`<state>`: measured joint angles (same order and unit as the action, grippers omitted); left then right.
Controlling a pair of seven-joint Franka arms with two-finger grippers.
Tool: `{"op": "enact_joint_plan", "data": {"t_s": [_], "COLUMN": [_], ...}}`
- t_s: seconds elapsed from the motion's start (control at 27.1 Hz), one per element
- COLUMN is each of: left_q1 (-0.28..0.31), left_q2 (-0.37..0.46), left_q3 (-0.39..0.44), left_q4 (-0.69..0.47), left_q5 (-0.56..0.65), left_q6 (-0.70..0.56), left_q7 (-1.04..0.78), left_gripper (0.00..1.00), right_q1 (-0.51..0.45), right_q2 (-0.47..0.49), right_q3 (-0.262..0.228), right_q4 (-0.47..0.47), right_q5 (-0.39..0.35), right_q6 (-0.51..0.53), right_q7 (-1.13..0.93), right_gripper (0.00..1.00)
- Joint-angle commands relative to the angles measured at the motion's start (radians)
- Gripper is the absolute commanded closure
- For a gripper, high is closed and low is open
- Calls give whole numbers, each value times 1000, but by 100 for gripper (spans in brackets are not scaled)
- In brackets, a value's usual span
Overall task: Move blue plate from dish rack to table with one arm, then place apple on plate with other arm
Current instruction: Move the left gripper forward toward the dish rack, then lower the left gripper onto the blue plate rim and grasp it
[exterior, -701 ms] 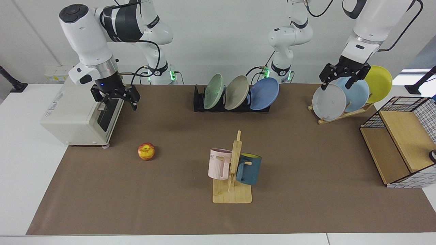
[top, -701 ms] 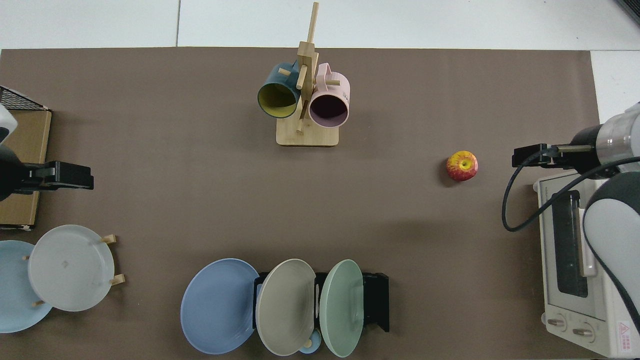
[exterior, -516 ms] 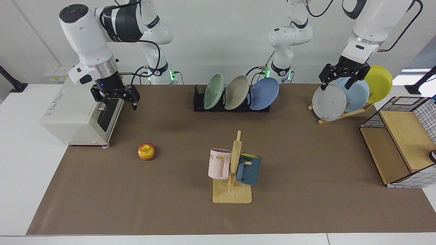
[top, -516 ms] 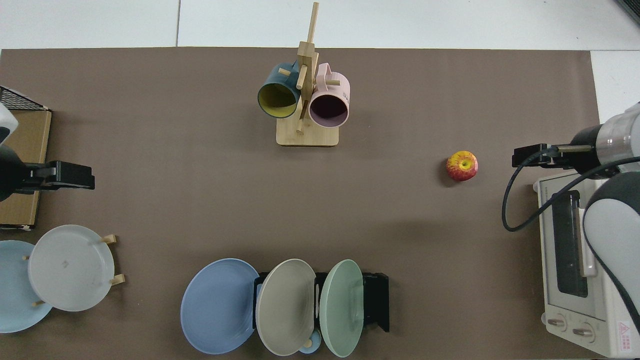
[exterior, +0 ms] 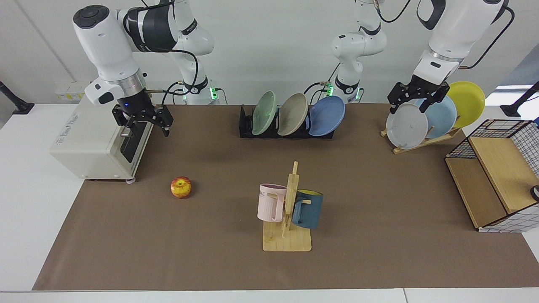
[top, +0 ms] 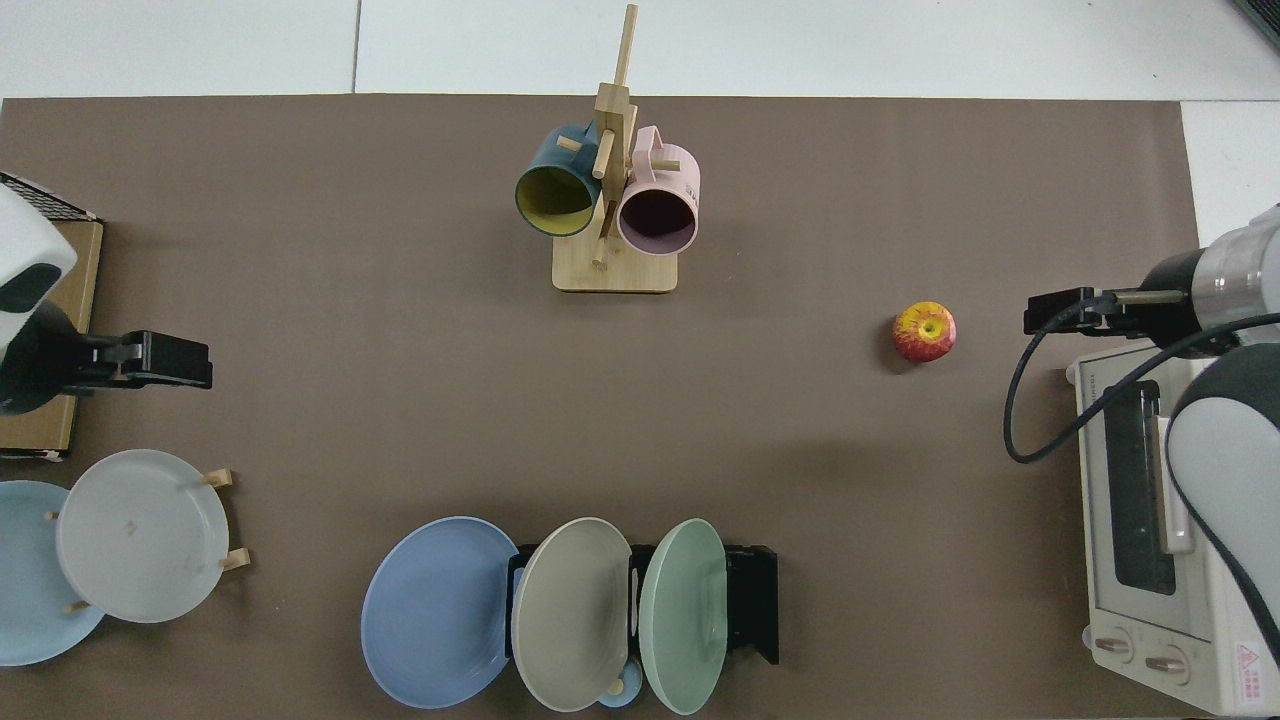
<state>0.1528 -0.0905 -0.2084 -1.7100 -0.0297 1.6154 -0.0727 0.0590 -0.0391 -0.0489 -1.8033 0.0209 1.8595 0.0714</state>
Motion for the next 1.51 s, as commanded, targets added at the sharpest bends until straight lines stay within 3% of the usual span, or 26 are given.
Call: {"op": "enact_joint_plan", "data": {"t_s": [0.0,0.11,0.52,0.7,0.92,1.48], "left_q1": [-42,-55,-56,-81,-119,-140], "left_q2": [-32,-81,-265,-376,-380,-368], "left_q3": [-9,-52,-238,-246,-258,-261], "left_q4": [-51,-123,-457,-609,-723,-815], "left_q5": [65,134,175,165,156,63], "left_q6": [11,37,178,228,307,357], "left_q7": [-64,-142,-331,-322,-346,-276], "left_gripper": [0,0,0,0,0,0], "right_q1": [-8,-8,-8,-8,-8,-8], "right_q2": [-8,-8,-8,-8,-8,-8], "right_q3": [7,7,7,7,7,7], "right_q4": [-5,-5,-5,-5,-5,-5], "right_q5": [11,11,11,11,11,11], "right_q6": [13,13,13,13,13,12], "right_q7": [18,18,18,18,18,18], "right_gripper": [0,0,0,0,0,0]}}
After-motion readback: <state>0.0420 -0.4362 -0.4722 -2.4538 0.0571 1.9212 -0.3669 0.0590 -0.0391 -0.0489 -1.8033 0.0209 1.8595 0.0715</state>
